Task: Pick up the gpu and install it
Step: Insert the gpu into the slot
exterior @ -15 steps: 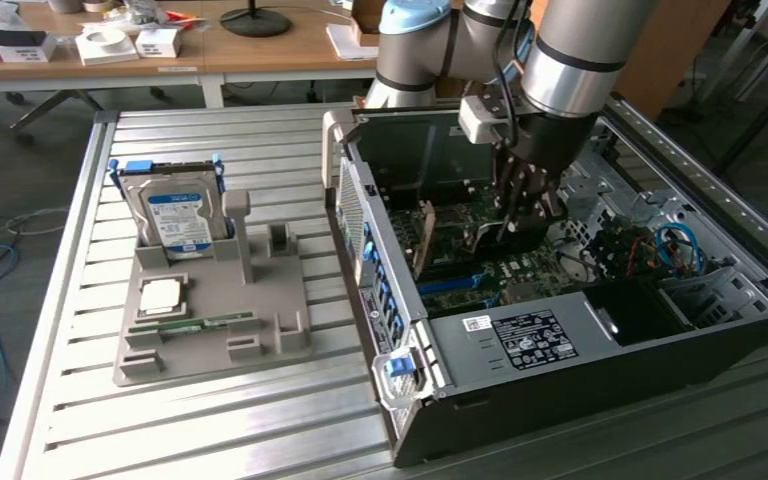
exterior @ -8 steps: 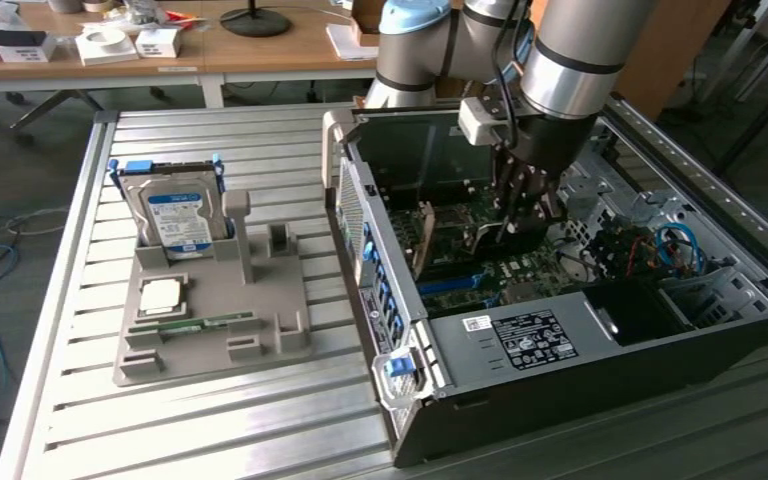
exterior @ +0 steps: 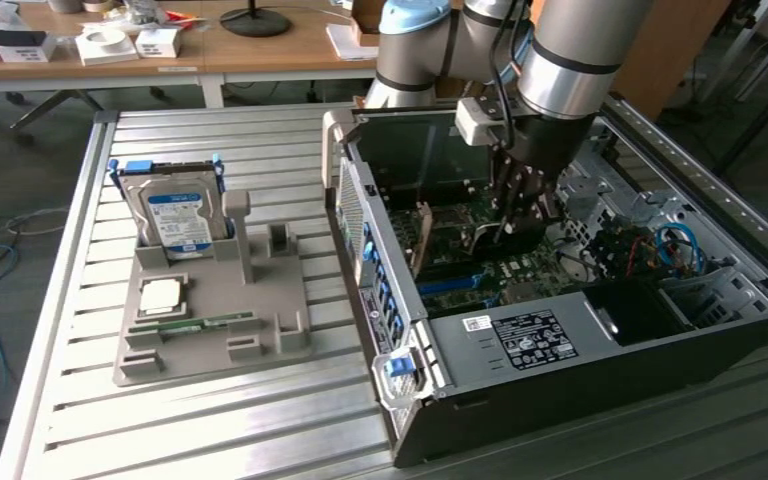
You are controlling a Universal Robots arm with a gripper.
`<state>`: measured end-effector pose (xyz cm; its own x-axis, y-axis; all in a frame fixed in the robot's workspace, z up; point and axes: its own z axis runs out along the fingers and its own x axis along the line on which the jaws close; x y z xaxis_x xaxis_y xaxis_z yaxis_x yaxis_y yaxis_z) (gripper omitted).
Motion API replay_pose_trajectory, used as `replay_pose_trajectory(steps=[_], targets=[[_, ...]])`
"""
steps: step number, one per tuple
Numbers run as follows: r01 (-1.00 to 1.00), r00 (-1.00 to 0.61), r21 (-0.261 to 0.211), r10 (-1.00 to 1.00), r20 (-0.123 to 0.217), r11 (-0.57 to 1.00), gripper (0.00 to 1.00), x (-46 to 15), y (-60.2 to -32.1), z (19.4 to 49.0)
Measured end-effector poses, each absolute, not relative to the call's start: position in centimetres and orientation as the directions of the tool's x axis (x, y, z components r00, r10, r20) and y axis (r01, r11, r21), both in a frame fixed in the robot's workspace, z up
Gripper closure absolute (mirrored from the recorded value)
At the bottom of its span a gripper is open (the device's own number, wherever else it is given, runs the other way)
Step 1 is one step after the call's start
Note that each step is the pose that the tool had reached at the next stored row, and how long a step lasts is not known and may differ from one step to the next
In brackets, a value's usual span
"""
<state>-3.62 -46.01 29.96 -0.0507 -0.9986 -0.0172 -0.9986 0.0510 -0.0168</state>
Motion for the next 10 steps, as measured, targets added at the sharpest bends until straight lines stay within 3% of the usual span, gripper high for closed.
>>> replay_pose_trajectory(steps=[10], targets=[[-0.999, -0.051, -0.017, -0.999, -0.017, 0.051, 0.74, -4.05, -45.99, 29.95]])
